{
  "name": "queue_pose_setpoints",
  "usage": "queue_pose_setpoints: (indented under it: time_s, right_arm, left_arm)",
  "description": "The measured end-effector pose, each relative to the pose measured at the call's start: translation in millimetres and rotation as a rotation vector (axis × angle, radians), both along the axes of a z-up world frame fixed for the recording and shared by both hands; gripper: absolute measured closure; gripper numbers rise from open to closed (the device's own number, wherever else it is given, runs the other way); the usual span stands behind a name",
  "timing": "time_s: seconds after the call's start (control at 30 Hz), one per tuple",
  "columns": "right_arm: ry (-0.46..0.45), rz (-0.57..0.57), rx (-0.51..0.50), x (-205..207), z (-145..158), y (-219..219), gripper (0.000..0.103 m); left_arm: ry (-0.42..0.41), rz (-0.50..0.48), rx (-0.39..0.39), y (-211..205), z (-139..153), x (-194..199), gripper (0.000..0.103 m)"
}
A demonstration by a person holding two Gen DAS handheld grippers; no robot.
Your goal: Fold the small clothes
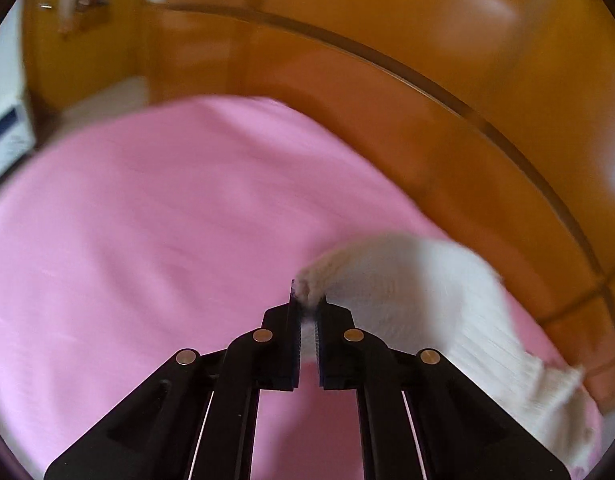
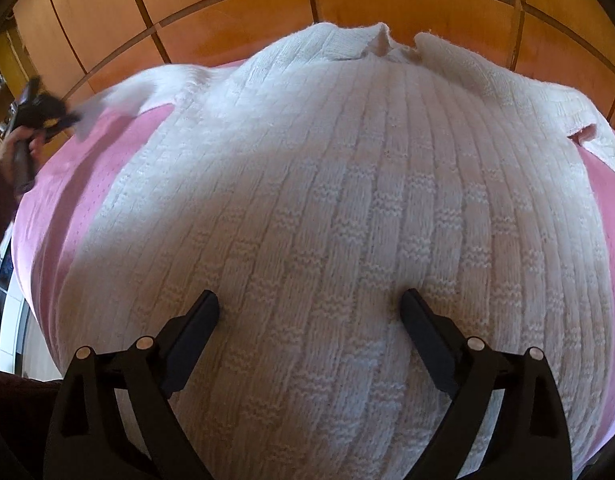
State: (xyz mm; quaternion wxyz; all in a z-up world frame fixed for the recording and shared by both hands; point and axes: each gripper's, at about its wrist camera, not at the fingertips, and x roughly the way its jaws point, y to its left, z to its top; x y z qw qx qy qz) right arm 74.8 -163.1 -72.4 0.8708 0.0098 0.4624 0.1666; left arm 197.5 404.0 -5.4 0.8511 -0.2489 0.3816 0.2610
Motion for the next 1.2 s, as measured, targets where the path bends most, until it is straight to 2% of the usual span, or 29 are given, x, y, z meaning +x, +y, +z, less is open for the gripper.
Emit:
queue_pose_setpoints:
  time_s: [0.1,0.2,0.27,0.37,0.4,0.47,0.5,0.53,0.57,0.67,0.77,0.83,0.9,1.03,1.07,1.1,1.13,1.2]
  right_arm:
    - [0.0,-0.008,-0.002,1,0,1,0.01]
    - [0.002,-0.016,0.0,2,0,0,0.01]
    - [0.001,-0.022,-0.003,3,0,0,0.01]
    - [-0.003,-0.03,-0.011,3,0,1,0.01]
    - [-0.004,-0.033,-0.011,2,0,1,0.01]
    - [-0.01,-0.035,-0.014,1,0,2,0.01]
    - [-0.015,-0.034,-0.021,0,0,2,0.01]
    - [-0.018,-0.033,-0.024,-1,-1,2,0.01]
    - [-0.019,-0.036,-0.024,-2,-1,2,0.01]
    - [-0.021,-0.042,-0.01,-5,0,-1,0.01]
    - [-0.028,-0.041,-0.009,-10,-1,-2,0.01]
    - [-0.032,-0.039,-0.007,-13,-1,-3,0.01]
    - [-0.035,-0.04,0.001,-16,-1,-5,0.01]
    - [-0.044,-0.04,0.008,-19,-1,-7,0.01]
    - [-0.047,-0.04,0.008,-20,-1,-7,0.01]
    - [-0.05,-0.04,0.008,-20,-1,-7,0.01]
    - [-0.052,-0.04,0.007,-21,-2,-7,0.01]
    - [-0.054,-0.041,0.009,-23,-2,-8,0.01]
  left_arm:
    - [0.056,0.116,0.077,42,8,-28,0.099]
    - [0.118,0.173,0.082,67,1,-44,0.099]
    - [0.167,0.172,0.105,68,-9,-44,0.099]
    - [0.173,0.114,0.022,62,-28,-46,0.098]
    - [0.188,0.105,0.022,50,-32,-48,0.098]
    - [0.183,0.048,0.011,32,-32,-53,0.076]
    - [0.158,0.004,-0.004,18,-31,-58,0.057]
    - [0.13,-0.024,-0.015,8,-29,-63,0.049]
    - [0.1,-0.062,-0.033,-6,-27,-71,0.049]
    - [0.009,-0.24,-0.149,-58,-26,-98,0.049]
    - [-0.032,-0.417,-0.255,-113,-33,-131,0.049]
    - [-0.046,-0.539,-0.359,-149,-40,-155,0.049]
    - [-0.056,-0.629,-0.448,-181,-48,-177,0.049]
    - [-0.011,-0.702,-0.55,-223,-69,-202,0.05]
    - [-0.002,-0.712,-0.564,-230,-77,-205,0.056]
    - [0.008,-0.723,-0.552,-240,-80,-209,0.093]
    - [0.025,-0.738,-0.542,-246,-82,-211,0.096]
    - [-0.011,-0.741,-0.543,-252,-79,-220,0.097]
